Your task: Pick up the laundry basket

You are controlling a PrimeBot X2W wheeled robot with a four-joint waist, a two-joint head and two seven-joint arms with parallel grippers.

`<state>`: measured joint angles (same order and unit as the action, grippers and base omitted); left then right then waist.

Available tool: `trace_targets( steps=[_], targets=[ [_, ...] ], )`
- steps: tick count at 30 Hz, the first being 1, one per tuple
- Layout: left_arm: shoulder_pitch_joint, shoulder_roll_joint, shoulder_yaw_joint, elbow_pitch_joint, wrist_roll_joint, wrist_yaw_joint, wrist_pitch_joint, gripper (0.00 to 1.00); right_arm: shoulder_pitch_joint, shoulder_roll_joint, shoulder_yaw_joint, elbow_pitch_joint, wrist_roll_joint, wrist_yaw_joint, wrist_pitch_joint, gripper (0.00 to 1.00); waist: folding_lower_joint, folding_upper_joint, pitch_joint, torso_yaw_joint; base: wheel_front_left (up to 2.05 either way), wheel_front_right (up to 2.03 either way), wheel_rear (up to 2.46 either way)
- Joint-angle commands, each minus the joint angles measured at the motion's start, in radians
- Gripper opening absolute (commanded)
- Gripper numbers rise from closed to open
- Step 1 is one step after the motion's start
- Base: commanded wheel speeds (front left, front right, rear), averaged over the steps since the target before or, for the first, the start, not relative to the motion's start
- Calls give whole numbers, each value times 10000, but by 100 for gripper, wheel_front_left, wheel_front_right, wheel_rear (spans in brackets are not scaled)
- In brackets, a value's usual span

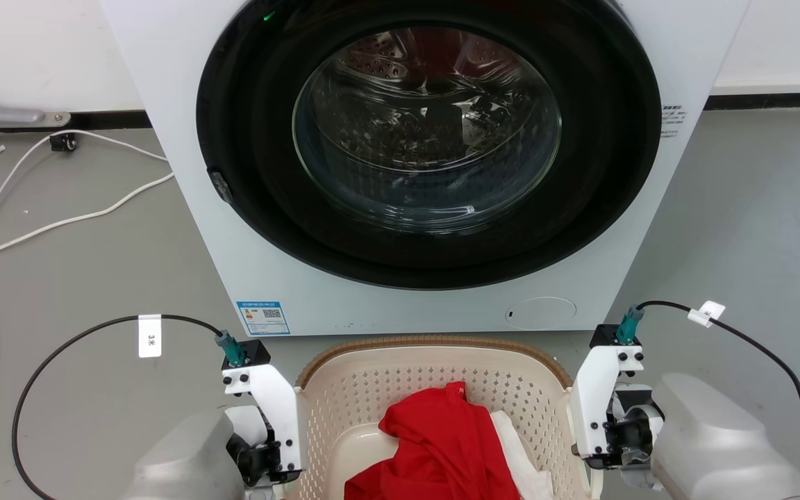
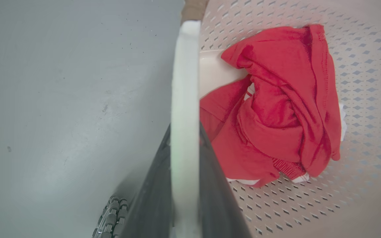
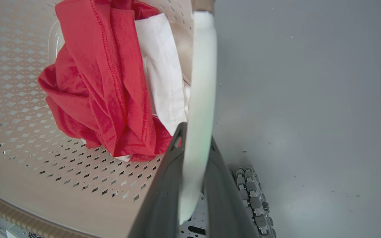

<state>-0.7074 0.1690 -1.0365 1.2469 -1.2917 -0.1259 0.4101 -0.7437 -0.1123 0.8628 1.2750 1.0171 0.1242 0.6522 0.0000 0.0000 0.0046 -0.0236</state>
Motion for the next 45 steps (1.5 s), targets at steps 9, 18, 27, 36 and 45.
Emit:
trace_targets(
  steps=[9,18,27,36,45],
  targets=[
    [-147,-191,-56,-126,-143,-86,-71,0,-121,216,52,-91,199,121,42,0,0,0,11,-15,0,0,0],
    [-121,-168,-91,-149,-195,-86,-112,0,-140,233,100,-73,239,121,-22,0,0,0,21,-26,0,0,0],
    [-157,-170,-136,-198,-271,-86,-134,0,-126,233,134,-62,311,121,-41,0,0,0,45,-13,0,0,0],
    [-135,-210,-180,-215,-317,-88,-151,0,-133,219,182,-70,380,122,-54,0,0,0,62,-31,0,0,0],
    [-182,-230,-214,-209,-364,-90,-184,0,-145,213,220,-78,461,122,-68,0,0,0,97,-23,0,0,0]
  ],
)
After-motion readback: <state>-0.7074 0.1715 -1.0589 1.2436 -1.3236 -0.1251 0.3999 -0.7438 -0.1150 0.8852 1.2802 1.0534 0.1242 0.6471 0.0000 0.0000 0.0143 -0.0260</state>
